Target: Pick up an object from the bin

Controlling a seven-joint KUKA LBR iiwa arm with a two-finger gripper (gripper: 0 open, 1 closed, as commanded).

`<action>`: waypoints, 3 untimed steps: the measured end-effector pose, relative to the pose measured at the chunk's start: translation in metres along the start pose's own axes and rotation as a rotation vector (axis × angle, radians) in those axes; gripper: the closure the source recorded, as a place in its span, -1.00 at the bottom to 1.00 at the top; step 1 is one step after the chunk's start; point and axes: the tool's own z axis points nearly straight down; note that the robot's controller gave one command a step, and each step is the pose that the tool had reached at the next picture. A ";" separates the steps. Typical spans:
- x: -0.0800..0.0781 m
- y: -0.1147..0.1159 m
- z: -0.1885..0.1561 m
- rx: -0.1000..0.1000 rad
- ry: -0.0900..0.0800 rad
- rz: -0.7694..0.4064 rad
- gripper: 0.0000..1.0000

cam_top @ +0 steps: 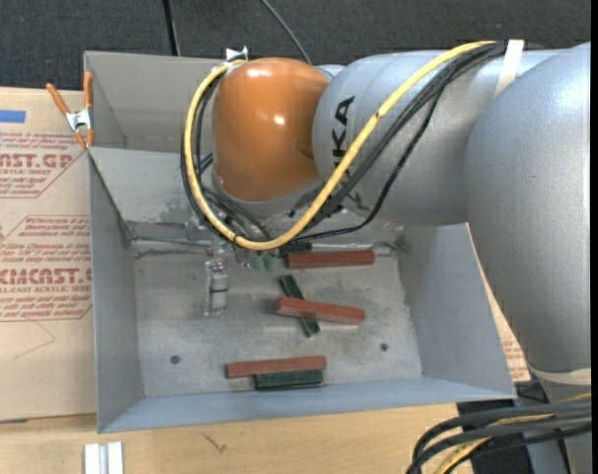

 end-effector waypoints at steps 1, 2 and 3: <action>0.036 -0.021 0.021 -0.006 -0.007 -0.258 -1.00; 0.031 -0.065 0.043 -0.006 -0.004 -0.170 -1.00; 0.038 -0.080 0.072 -0.004 -0.006 -0.162 -1.00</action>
Offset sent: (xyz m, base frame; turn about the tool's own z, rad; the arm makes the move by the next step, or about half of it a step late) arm -0.0059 -0.0945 -0.0560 -0.1032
